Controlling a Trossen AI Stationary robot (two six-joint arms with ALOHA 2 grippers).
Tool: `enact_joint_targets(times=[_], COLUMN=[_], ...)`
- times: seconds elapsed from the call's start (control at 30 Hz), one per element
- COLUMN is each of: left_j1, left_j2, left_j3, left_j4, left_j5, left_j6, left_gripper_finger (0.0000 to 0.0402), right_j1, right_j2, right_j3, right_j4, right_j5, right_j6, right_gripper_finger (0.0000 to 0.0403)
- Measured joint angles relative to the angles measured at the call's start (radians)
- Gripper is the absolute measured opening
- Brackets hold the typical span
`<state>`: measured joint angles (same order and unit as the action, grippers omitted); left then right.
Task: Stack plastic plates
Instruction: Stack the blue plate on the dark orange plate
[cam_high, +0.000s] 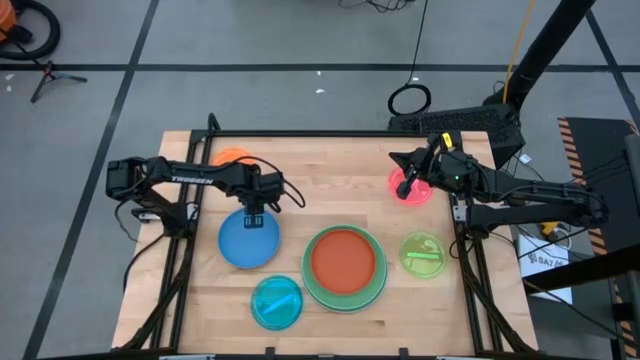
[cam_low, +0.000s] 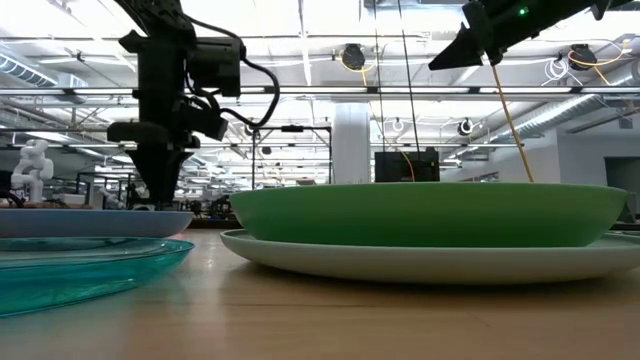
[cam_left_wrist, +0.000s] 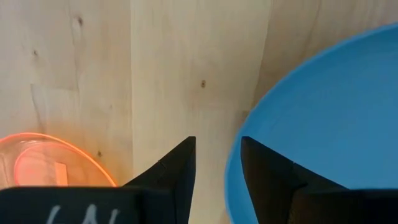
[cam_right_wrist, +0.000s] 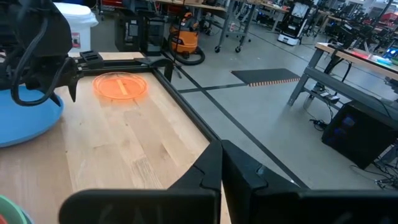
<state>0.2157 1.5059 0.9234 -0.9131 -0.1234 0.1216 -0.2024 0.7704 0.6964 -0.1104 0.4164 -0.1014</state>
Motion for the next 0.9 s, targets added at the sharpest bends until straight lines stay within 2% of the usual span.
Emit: enact_joint_targets(times=[0.23,0.73,0.9], left_j1=[0.0,-0.007,-0.009], left_j2=[0.0,0.0,0.0], left_j3=[0.0,0.0,0.0], left_j4=[-0.001,0.002,0.003], left_j5=[-0.005,-0.008,-0.008], left_j6=[0.055,-0.002,-0.004], left_gripper_finger=[0.0134,0.0134,0.0163], right_j1=[0.0,0.0,0.0], right_j2=[0.0,0.0,0.0], right_j3=[0.0,0.0,0.0], right_j4=[0.0,0.0,0.0], right_j5=[-0.001,-0.001,-0.002], right_j6=[0.0,0.003,0.003], right_gripper_finger=[0.0,0.0,0.0])
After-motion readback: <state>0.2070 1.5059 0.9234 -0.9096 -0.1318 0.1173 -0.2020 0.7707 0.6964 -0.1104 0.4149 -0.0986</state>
